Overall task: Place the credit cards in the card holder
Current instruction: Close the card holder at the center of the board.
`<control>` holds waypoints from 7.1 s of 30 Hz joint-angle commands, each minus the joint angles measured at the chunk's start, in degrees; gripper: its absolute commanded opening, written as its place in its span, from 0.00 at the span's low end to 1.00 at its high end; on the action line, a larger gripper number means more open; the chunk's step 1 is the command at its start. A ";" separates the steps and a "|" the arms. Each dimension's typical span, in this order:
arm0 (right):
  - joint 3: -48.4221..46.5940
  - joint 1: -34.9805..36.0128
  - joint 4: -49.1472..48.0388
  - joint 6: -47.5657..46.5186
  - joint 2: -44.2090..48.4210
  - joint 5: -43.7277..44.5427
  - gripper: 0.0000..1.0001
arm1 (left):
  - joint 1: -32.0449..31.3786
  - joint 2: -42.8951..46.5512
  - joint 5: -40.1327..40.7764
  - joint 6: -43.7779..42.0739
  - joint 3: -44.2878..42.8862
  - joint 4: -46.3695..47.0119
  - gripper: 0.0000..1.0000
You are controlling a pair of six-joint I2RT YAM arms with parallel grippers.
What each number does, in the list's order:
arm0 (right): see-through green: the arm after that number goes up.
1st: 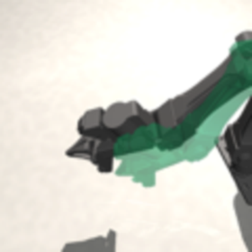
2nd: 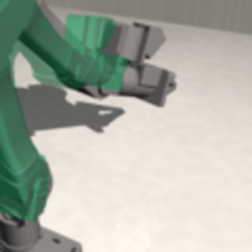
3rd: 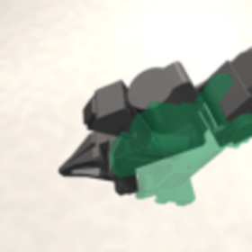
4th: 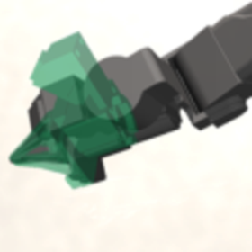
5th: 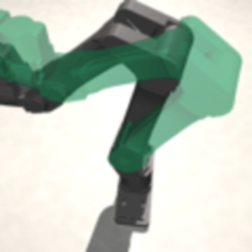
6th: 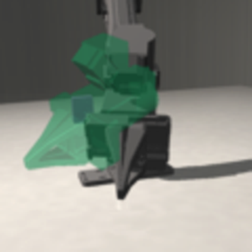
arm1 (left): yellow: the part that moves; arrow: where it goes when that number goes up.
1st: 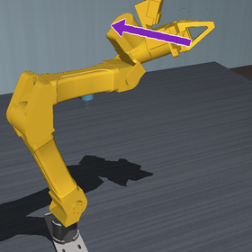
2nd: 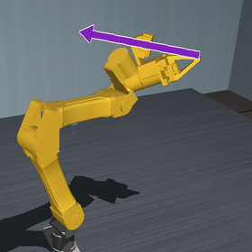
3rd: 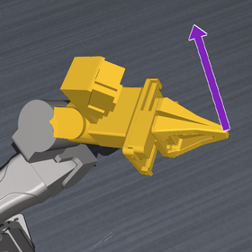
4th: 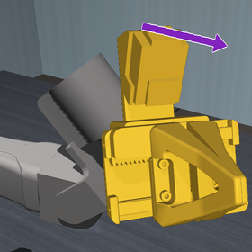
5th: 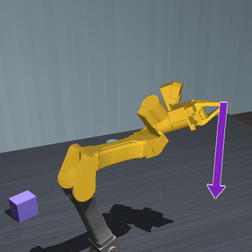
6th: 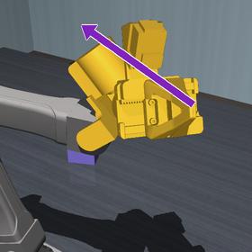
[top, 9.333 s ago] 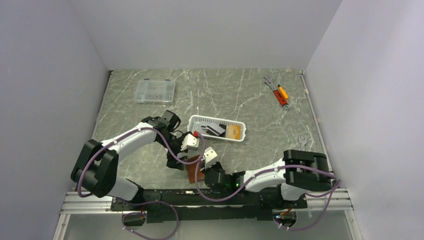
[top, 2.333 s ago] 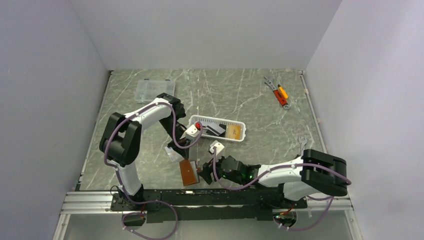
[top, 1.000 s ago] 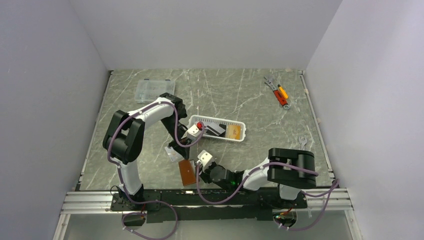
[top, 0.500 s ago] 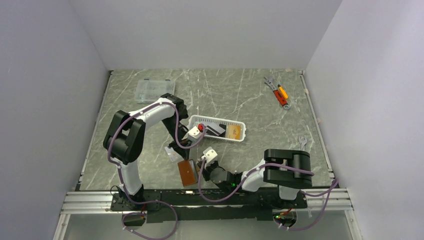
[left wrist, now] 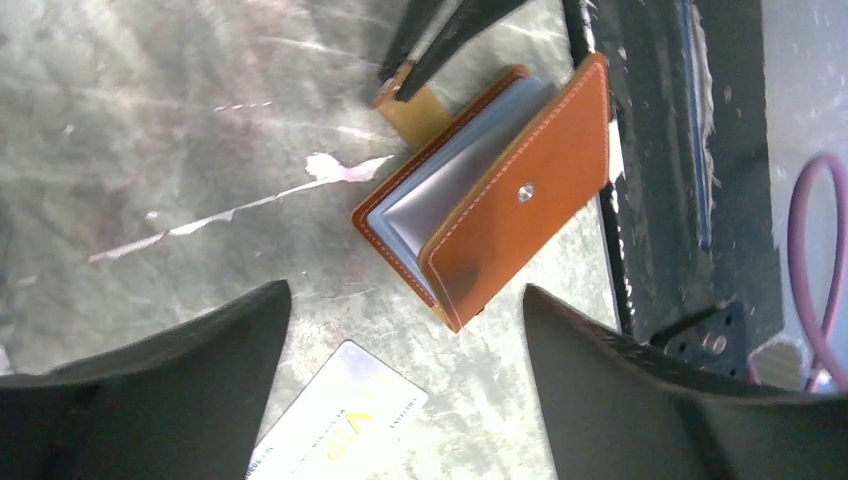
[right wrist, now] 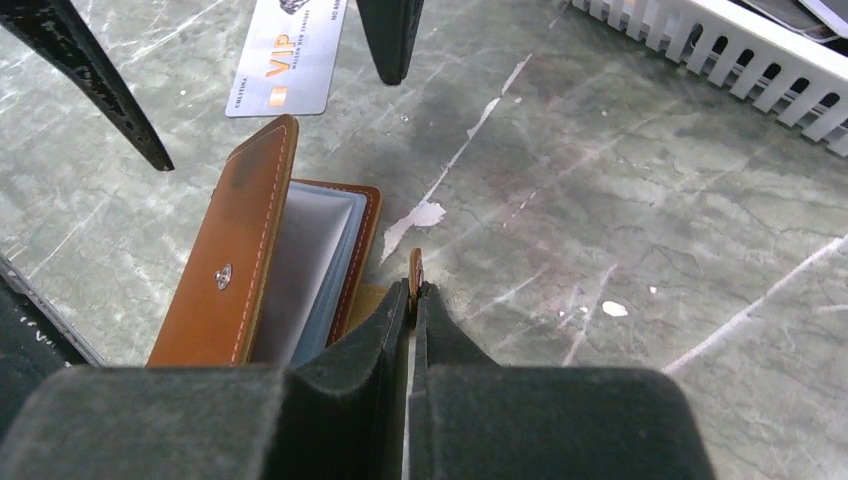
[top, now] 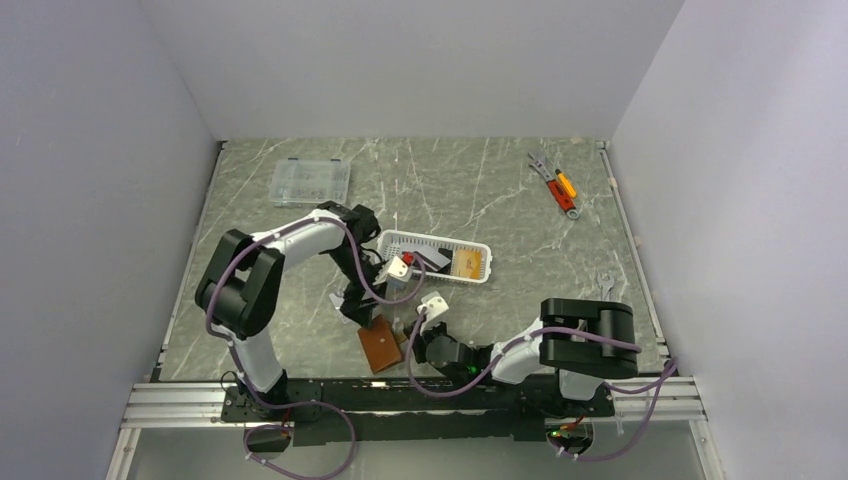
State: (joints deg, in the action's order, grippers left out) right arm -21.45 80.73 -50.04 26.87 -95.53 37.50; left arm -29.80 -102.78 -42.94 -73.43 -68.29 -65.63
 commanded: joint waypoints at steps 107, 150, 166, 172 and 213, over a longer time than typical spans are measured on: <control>-24.57 -26.41 62.43 22.86 12.10 -35.26 0.16 | -21.11 15.06 26.29 9.11 21.53 28.52 0.99; -15.07 -32.46 40.84 30.22 10.19 -56.01 0.00 | -22.41 15.58 28.85 12.01 21.27 30.62 0.99; -15.16 -32.58 37.47 31.79 5.72 -57.76 0.00 | -22.58 15.16 26.87 12.97 19.87 29.04 0.99; -16.28 -32.62 37.45 32.13 4.54 -56.77 0.00 | -22.64 15.30 26.44 13.03 19.60 28.70 0.99; -26.71 -22.94 59.35 31.35 6.84 -31.17 0.00 | -22.12 24.98 20.39 12.81 22.15 29.34 0.99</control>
State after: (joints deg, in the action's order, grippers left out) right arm -45.50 57.23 6.66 58.08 -90.04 2.98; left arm -50.87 -79.61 -19.07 -59.05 -47.92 -38.63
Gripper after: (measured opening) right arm 0.007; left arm 0.989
